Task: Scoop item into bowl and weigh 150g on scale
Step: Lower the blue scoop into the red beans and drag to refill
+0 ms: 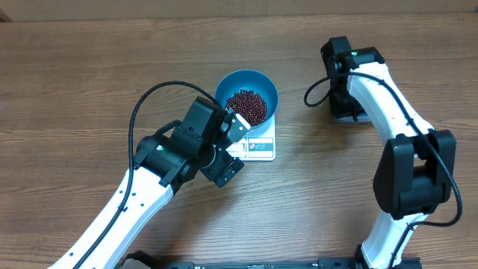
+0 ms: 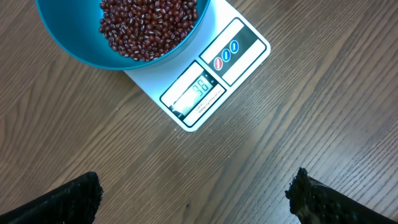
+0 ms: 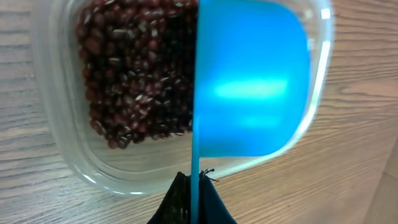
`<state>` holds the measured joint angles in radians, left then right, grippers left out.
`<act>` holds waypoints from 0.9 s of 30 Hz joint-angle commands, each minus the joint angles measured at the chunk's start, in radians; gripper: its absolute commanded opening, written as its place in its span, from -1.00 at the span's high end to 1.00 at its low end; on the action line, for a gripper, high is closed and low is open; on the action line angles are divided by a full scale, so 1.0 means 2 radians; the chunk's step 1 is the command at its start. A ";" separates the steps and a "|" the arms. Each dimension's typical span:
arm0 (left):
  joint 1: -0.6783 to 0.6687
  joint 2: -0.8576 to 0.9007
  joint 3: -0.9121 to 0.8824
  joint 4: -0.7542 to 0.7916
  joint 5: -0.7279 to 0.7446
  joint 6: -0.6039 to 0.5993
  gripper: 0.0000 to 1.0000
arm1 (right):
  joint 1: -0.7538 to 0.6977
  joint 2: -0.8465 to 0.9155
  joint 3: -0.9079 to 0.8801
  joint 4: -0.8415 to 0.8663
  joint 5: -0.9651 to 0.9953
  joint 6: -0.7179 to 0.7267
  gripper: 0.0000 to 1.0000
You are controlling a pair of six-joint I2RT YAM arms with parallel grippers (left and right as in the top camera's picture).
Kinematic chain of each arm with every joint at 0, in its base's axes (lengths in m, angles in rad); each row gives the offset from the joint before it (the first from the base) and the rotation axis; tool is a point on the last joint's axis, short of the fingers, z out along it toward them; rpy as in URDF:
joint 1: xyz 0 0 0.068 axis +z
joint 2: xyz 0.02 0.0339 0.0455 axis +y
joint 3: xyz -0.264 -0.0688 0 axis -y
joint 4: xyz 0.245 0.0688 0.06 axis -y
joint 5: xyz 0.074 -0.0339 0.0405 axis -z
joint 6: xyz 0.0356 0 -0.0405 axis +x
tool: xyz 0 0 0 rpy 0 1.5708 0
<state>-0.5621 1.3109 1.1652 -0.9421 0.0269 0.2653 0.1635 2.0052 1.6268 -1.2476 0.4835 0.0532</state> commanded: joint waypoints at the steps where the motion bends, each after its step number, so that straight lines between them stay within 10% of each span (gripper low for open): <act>1: 0.003 -0.002 -0.004 0.002 0.008 0.008 -0.99 | -0.003 0.007 -0.002 0.002 -0.030 -0.001 0.92; 27: 0.003 -0.002 -0.004 0.002 0.008 0.008 -0.99 | -0.023 -0.026 -0.001 0.039 -0.168 -0.003 0.92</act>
<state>-0.5621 1.3109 1.1652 -0.9421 0.0269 0.2653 0.1314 1.9965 1.6268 -1.1900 0.2455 0.0525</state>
